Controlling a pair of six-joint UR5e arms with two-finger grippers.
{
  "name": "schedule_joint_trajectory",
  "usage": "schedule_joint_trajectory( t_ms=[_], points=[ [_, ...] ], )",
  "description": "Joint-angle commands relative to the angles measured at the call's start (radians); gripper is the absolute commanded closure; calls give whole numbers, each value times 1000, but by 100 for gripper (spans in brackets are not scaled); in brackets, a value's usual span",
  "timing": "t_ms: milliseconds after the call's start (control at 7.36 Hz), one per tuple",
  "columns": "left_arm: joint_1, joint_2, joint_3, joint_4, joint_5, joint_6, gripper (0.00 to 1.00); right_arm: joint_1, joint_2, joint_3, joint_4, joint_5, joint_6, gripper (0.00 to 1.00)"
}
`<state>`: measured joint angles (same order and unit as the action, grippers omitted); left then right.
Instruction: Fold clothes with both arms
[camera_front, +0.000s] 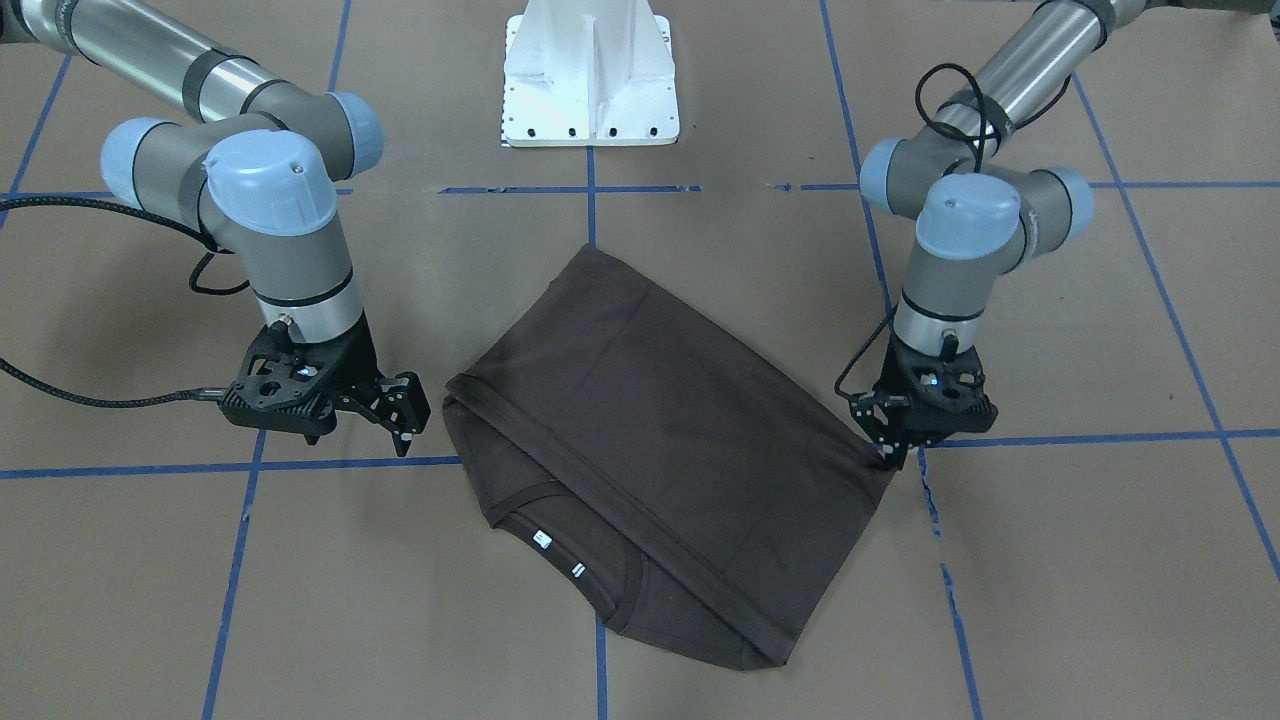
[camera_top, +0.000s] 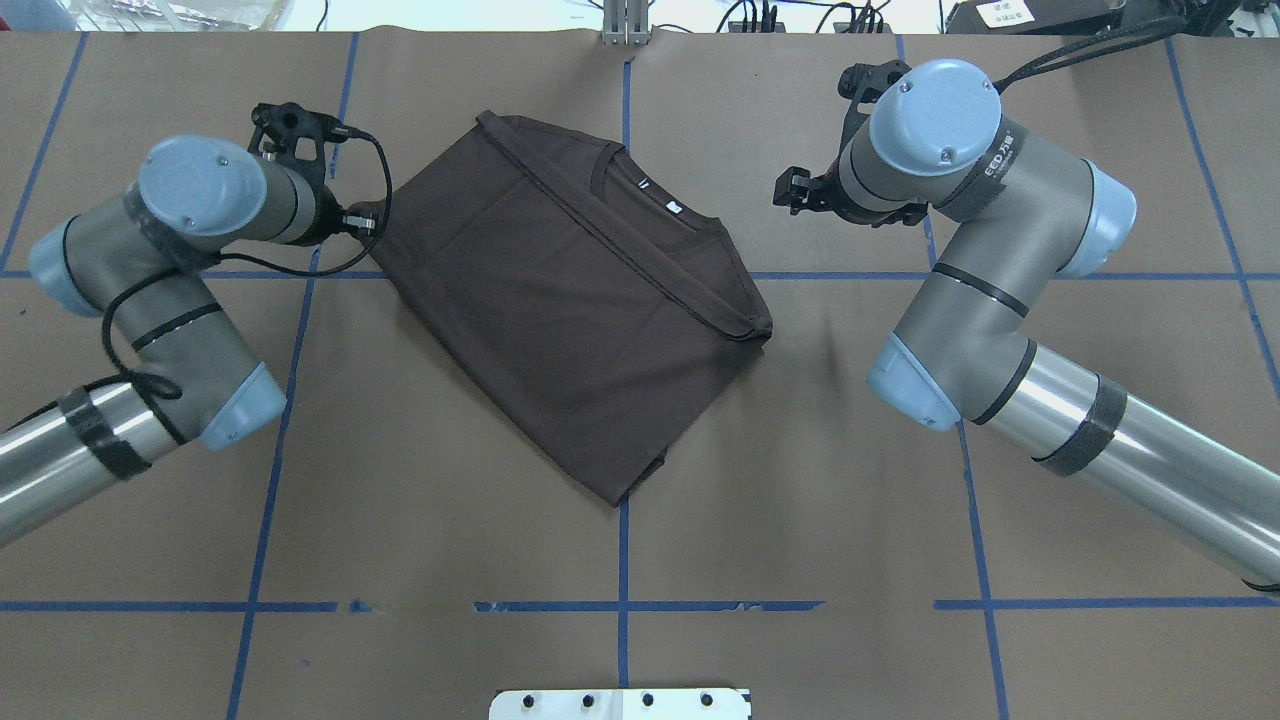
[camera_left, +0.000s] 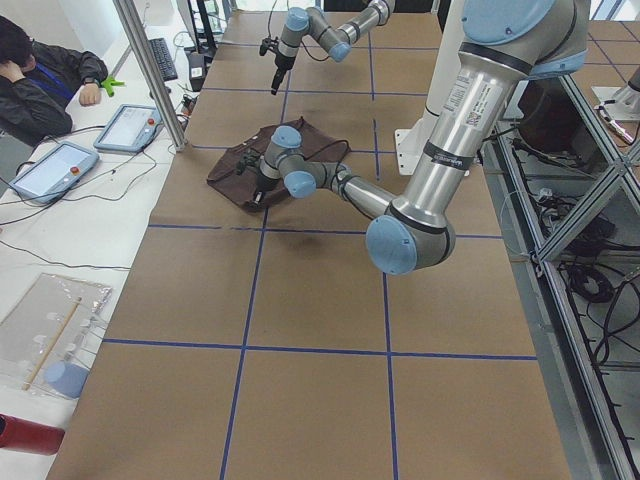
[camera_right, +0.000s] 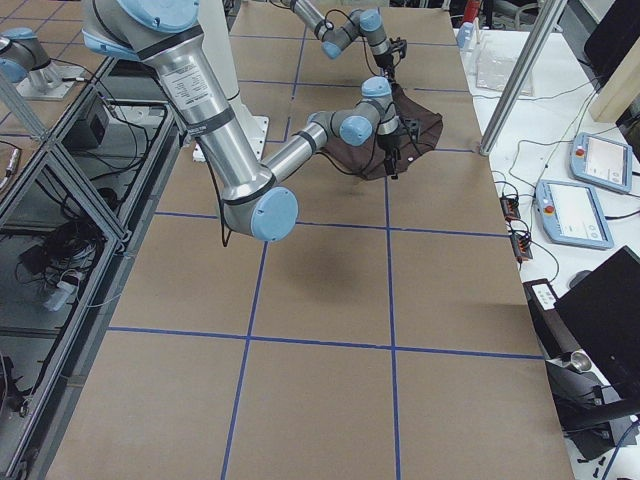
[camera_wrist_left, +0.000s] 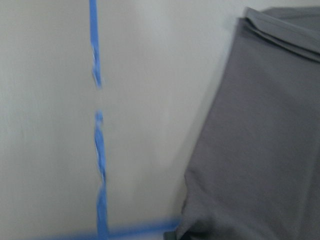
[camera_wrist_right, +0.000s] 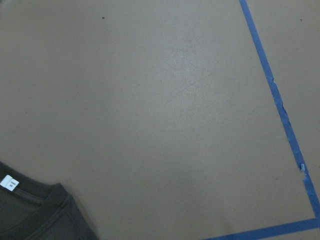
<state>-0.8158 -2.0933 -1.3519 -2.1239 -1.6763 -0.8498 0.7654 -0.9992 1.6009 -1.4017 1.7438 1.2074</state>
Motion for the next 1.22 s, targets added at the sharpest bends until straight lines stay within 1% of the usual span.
schedule_joint_trajectory(
  t_ms=[0, 136, 272, 408, 544, 680, 816, 952, 1088],
  points=[
    [-83, -201, 382, -196, 4, 93, 100, 0, 1, 19, 0, 0, 4, 0],
    [-103, -238, 442, -205, 6, 122, 100, 2, -2, 31, -2, 2, 4, 0],
    [-111, -211, 435, -237, 3, 147, 54, -6, -1, 25, -2, 0, 15, 0],
    [-103, -118, 330, -304, -6, 153, 1, -17, 7, 22, 0, -1, 46, 0],
    [-100, -88, 263, -303, -20, 158, 0, -40, 17, 21, 0, -6, 138, 2],
    [-102, -83, 248, -304, -76, 158, 0, -67, 42, 8, -2, -10, 208, 7],
    [-100, -58, 217, -309, -98, 149, 0, -99, 83, -25, -2, -33, 268, 15],
    [-98, -25, 180, -310, -99, 144, 0, -141, 114, -68, -3, -103, 308, 19],
    [-98, -8, 166, -310, -99, 144, 0, -173, 131, -93, -3, -142, 334, 24]
  ],
)
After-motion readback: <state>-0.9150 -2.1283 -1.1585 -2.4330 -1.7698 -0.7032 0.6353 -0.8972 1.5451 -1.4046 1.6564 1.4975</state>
